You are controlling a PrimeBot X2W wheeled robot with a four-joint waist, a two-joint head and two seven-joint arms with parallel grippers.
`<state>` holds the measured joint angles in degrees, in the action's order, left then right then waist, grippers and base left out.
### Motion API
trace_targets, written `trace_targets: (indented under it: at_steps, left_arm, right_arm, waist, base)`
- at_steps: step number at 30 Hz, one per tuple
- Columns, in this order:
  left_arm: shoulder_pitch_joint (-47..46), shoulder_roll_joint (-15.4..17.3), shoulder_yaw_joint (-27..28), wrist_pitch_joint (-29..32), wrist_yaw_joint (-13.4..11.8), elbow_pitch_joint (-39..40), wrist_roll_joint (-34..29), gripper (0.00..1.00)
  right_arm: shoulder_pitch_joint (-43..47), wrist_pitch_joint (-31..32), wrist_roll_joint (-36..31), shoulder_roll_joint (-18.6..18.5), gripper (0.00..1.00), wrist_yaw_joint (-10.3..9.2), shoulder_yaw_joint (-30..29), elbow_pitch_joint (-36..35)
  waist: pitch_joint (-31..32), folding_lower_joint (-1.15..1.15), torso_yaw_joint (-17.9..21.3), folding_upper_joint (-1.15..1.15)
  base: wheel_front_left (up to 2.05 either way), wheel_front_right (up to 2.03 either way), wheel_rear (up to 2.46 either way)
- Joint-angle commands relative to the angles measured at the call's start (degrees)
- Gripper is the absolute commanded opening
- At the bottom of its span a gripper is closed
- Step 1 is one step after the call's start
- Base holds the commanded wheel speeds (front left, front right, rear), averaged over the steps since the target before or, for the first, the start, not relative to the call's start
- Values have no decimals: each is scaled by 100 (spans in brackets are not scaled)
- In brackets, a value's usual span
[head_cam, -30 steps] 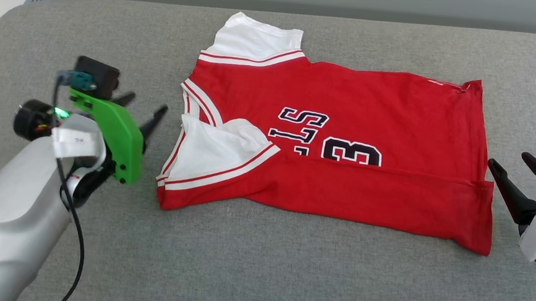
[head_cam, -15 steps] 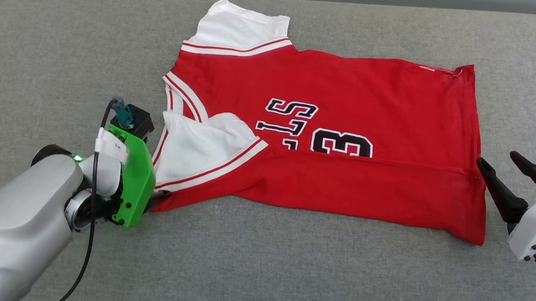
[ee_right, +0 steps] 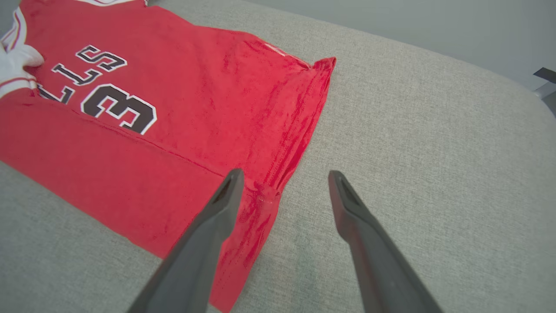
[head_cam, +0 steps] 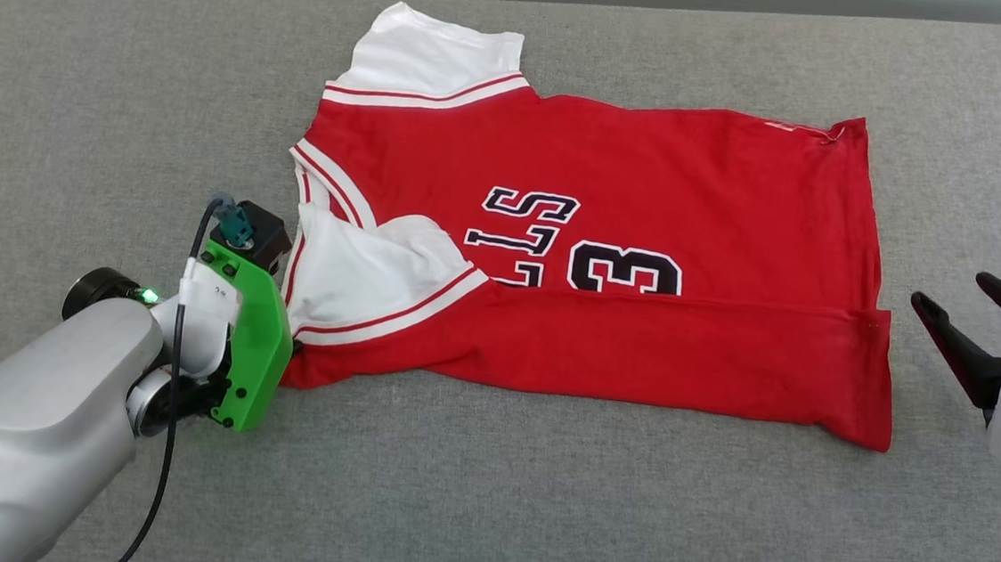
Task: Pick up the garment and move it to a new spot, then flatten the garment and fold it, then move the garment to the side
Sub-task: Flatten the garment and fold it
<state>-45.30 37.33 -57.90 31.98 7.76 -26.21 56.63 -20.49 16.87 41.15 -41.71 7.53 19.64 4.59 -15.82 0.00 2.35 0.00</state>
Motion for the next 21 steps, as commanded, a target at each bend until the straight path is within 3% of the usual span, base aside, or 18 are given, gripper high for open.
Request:
trace_targets:
  at_steps: [1,2,3,8,12,21]
  left_arm:
    - [-28,13,-66,-85,-28,21,54,0]
    - [-52,32,-61,-153,-28,88,85,0]
    - [-116,102,-83,-283,-28,270,110,0]
    - [-190,210,-108,-433,-28,516,26,0]
    - [-227,239,-107,-519,-28,636,-24,0]
    - [-115,329,-50,-724,-73,727,2,0]
  right_arm:
    - [-92,245,19,-123,100,-4,67,-81]
    - [-118,471,-32,-246,100,-4,119,-148]
    - [-146,1094,-2,-405,100,-4,266,-279]
    - [-203,1935,173,-387,100,-4,381,-178]
    - [-241,2238,225,-229,100,-4,506,153]
    - [-187,2259,159,248,100,-4,1034,1029]
  waist:
    - [76,0,-45,0]
    - [94,0,-61,0]
    - [112,0,-99,0]
    - [58,0,-163,0]
    - [-46,0,-233,0]
    - [-226,0,-302,0]
  base:
    - [0,0,0]
    - [0,0,0]
    - [0,0,0]
    - [0,0,0]
    - [0,0,0]
    - [0,0,0]
